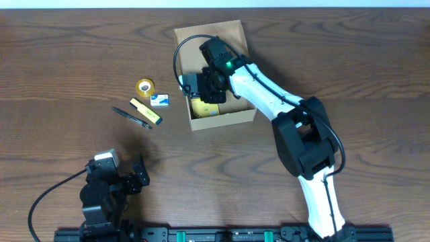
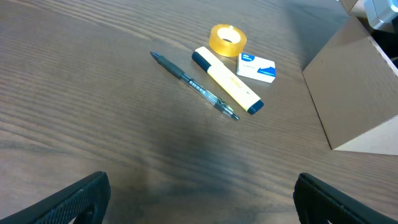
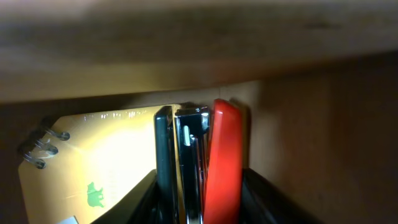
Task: Pack container
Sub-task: 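Lower the stapler into the box beside the notepad and release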
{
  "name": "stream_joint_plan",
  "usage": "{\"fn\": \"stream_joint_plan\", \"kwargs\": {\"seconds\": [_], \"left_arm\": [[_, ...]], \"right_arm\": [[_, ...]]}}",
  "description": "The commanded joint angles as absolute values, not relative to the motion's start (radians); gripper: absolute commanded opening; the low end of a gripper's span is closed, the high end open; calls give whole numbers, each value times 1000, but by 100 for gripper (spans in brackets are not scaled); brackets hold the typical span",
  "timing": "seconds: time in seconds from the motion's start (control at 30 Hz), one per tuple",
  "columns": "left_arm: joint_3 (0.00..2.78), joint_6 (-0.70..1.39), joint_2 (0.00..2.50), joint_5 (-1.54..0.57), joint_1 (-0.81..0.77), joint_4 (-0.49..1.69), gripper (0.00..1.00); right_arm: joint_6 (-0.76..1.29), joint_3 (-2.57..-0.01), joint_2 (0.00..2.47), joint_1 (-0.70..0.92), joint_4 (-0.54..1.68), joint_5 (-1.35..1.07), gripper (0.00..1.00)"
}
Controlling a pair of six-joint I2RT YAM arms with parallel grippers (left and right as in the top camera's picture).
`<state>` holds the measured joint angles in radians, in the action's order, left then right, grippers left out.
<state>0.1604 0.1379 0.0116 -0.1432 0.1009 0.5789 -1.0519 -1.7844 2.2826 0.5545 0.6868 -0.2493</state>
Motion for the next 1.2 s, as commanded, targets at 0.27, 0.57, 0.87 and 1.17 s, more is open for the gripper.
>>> {"fn": "stream_joint_plan", "kwargs": {"seconds": [0.27, 0.57, 0.87, 1.17], "left_arm": [[154, 138, 5, -147, 97, 579, 95], [154, 138, 5, -147, 97, 579, 95], [154, 138, 5, -147, 97, 579, 95], [154, 138, 5, -147, 97, 579, 95]], "right_arm": [[-1056, -1782, 2284, 561, 683, -258, 47], [-1056, -1786, 2270, 576, 665, -258, 43], [-1004, -1786, 2122, 575, 642, -258, 36], [-796, -1786, 1962, 576, 644, -258, 32]]}}
